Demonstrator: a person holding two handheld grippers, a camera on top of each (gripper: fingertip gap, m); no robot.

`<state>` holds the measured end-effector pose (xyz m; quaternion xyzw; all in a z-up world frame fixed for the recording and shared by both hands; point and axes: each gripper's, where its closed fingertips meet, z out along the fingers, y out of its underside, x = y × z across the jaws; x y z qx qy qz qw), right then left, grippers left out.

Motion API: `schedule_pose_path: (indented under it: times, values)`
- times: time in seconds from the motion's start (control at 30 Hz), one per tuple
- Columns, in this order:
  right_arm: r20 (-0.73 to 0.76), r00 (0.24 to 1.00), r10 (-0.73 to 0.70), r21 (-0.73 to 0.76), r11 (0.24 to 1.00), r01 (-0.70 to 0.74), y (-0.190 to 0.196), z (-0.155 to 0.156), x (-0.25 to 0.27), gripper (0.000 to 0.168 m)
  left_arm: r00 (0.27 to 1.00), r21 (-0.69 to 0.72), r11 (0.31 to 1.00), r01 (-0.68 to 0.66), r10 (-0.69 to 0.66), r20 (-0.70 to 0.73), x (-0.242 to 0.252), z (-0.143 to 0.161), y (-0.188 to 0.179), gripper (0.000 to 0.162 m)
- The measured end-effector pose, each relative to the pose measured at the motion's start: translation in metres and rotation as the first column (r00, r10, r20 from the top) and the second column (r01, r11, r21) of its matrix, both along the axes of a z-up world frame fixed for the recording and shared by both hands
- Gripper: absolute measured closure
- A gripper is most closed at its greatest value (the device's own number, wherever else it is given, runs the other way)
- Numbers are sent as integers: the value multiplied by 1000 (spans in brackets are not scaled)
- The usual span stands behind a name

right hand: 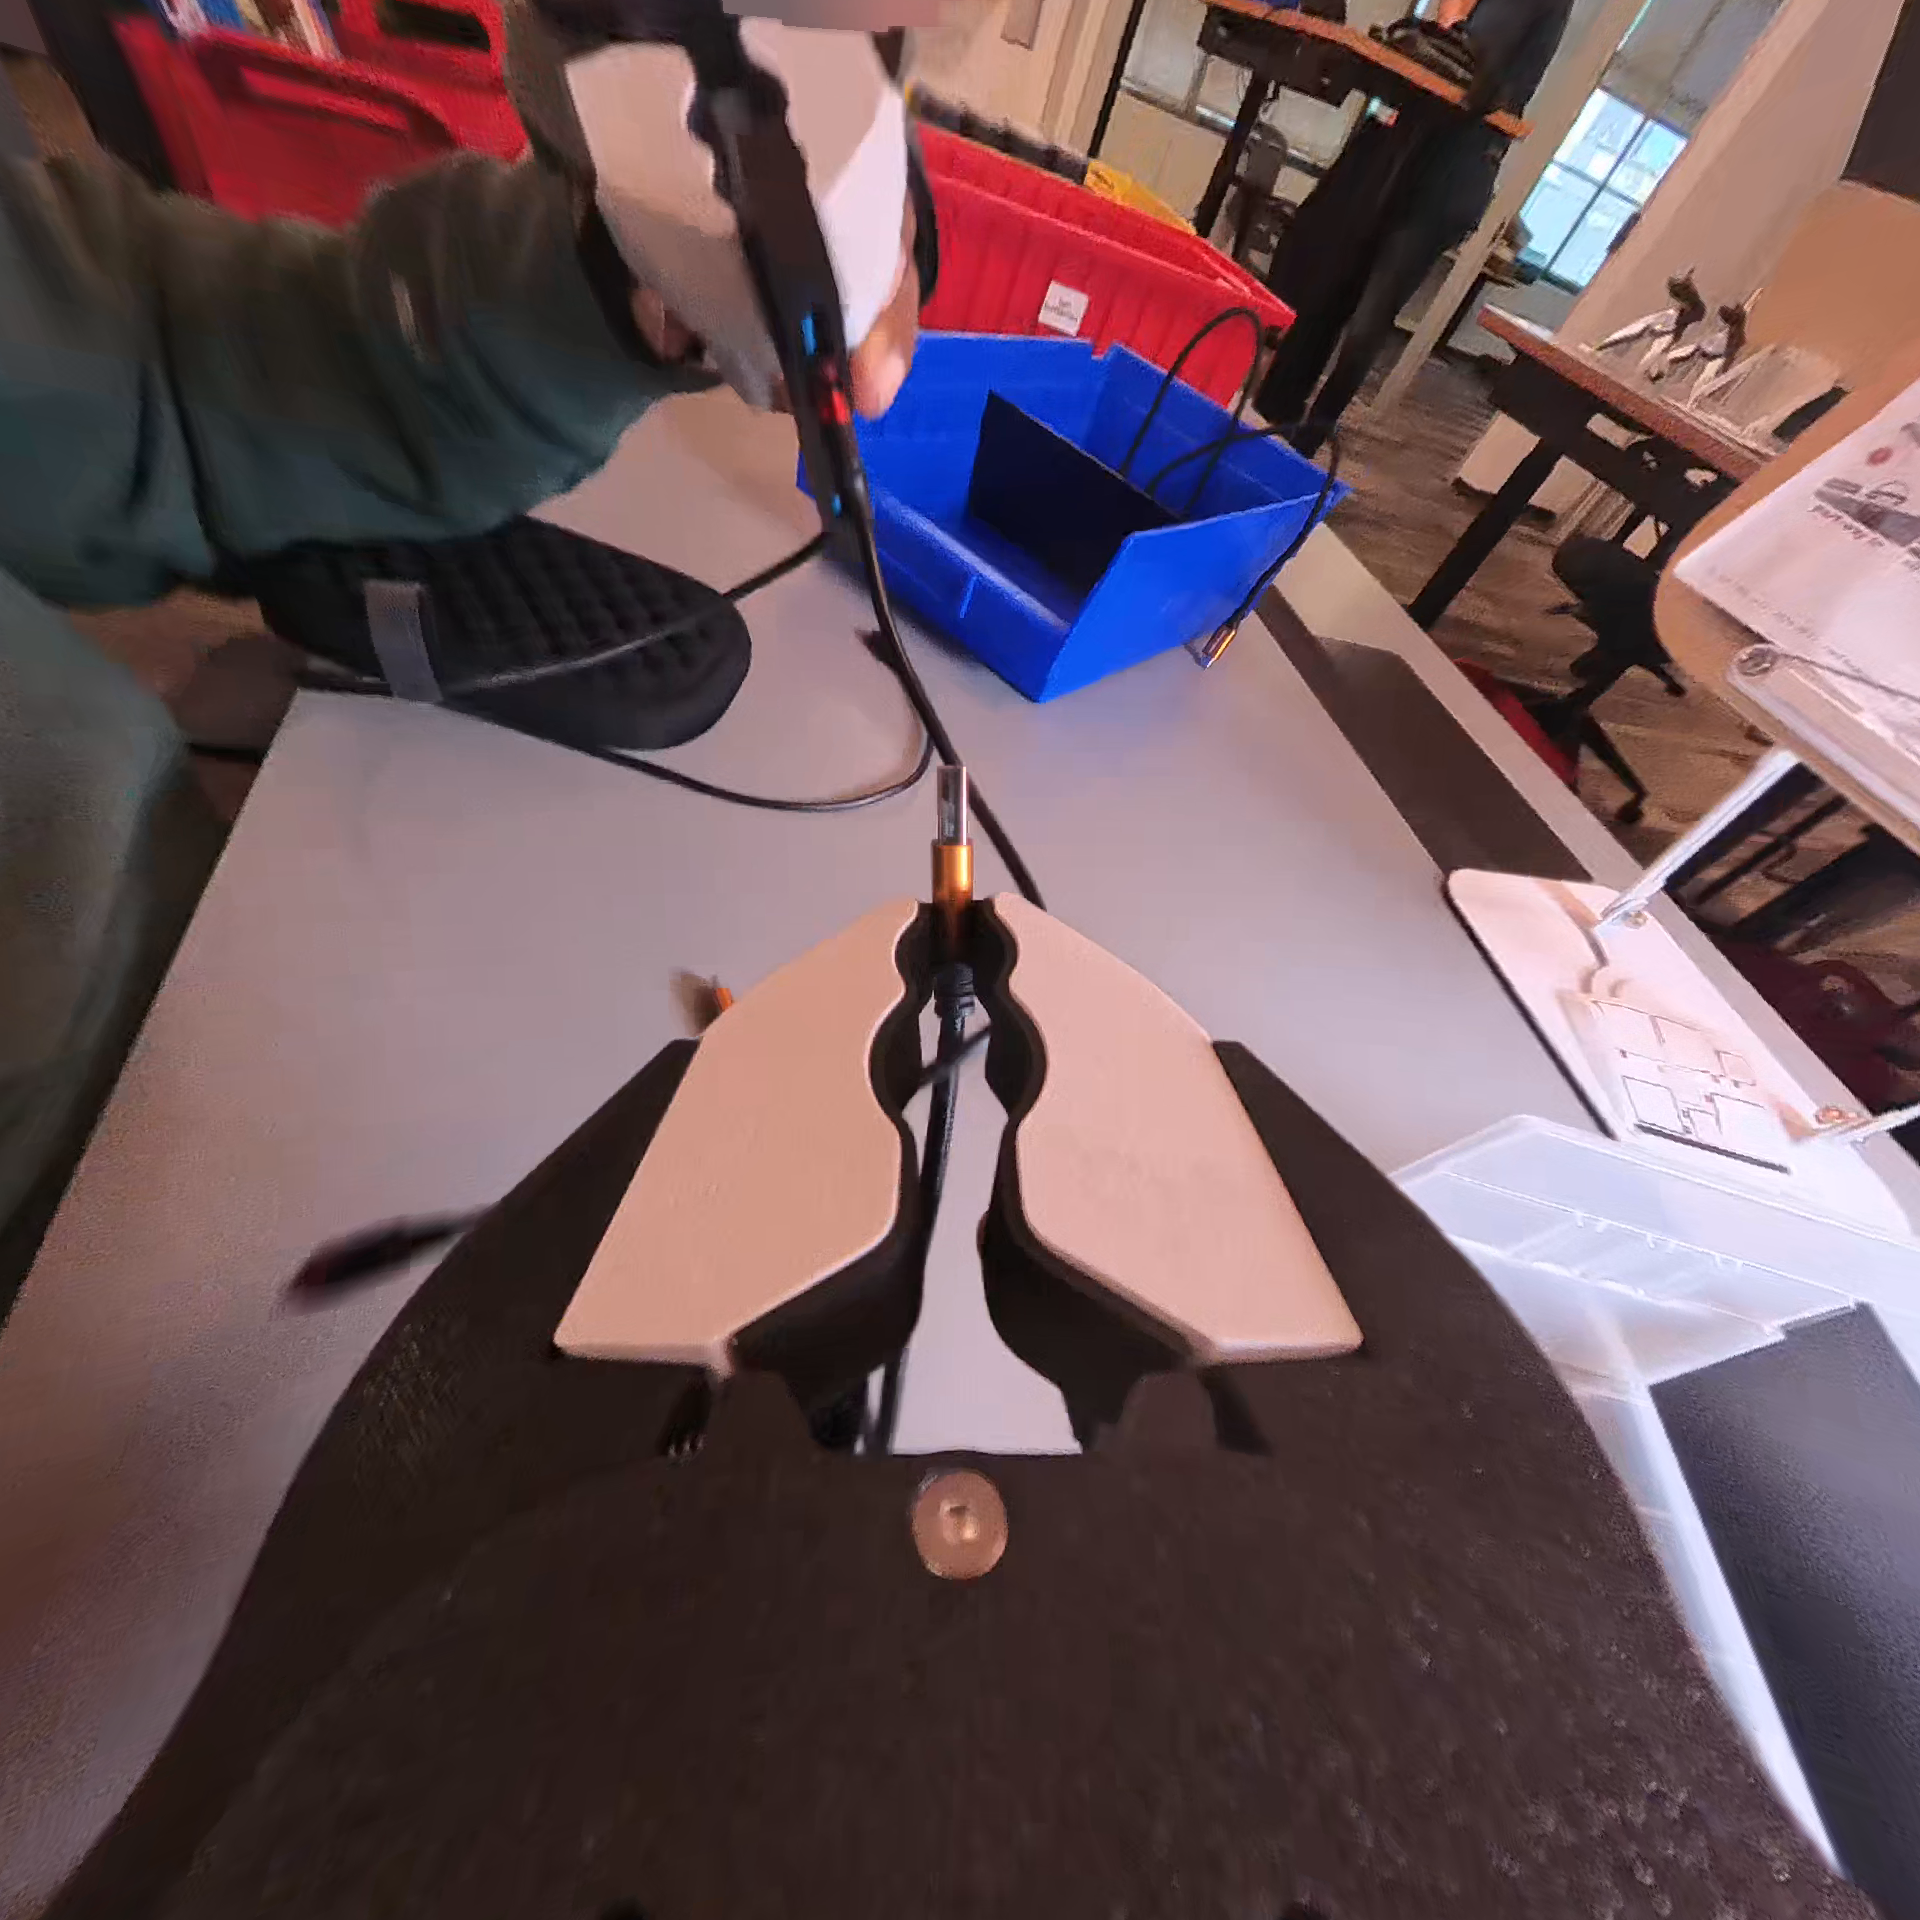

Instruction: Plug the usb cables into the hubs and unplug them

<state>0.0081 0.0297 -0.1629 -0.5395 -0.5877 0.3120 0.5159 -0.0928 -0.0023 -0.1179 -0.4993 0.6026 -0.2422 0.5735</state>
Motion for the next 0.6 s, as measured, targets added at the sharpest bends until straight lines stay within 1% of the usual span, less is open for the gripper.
schedule_pose_path:
  times: [0.07, 0.1, 0.13, 0.2, 0.27, 0.33, 0.37, 0.4, 0.43, 0.5, 0.53, 0.6]
  values:
    - [-86, 996, 9, -96, 995, -17, 3, 10, 6, 161, 1000, -65, 998, -8, 7, -17, -10, -4, 5, 150]
    - [-158, 987, 24, -165, 985, -50, 2, 19, 10, 160, 1000, -97, 995, -1, 0, -10, -15, -6, 6, 151]
    - [-248, 967, 55, -240, 964, -116, 0, 31, 16, 161, 1000, -154, 988, 14, -18, -25, -20, -11, 6, 151]
    - [-416, 904, 100, -351, 899, -262, -5, 56, 31, 160, 1000, -207, 978, 3, -7, -19, -27, -18, 12, 151]
    - [-538, 833, 132, -388, 838, -384, -9, 77, 46, 161, 1000, -262, 965, -16, 10, -22, -33, -25, 19, 151]
    - [-603, 782, 157, -405, 784, -470, -13, 89, 58, 161, 999, -319, 947, -46, 37, -36, -39, -30, 25, 151]
    - [-621, 769, 149, -410, 775, -481, -12, 92, 62, 160, 997, -339, 938, -69, 58, -43, -42, -32, 29, 151]
    - [-625, 770, 130, -408, 786, -464, -8, 93, 66, 160, 995, -365, 926, -98, 85, -51, -47, -35, 34, 151]
    - [-609, 785, 113, -408, 804, -432, -4, 90, 68, 161, 991, -392, 910, -136, 129, -43, -51, -35, 41, 151]
    - [-564, 823, 63, -418, 838, -351, 7, 83, 72, 161, 989, -476, 868, -142, 147, -28, -58, -38, 45, 151]
    - [-571, 820, 49, -417, 843, -340, 11, 84, 75, 161, 988, -507, 849, -148, 147, -42, -61, -44, 46, 151]
    - [-626, 780, 27, -418, 833, -364, 16, 92, 89, 161, 970, -526, 815, -241, 205, -128, -73, -62, 56, 151]
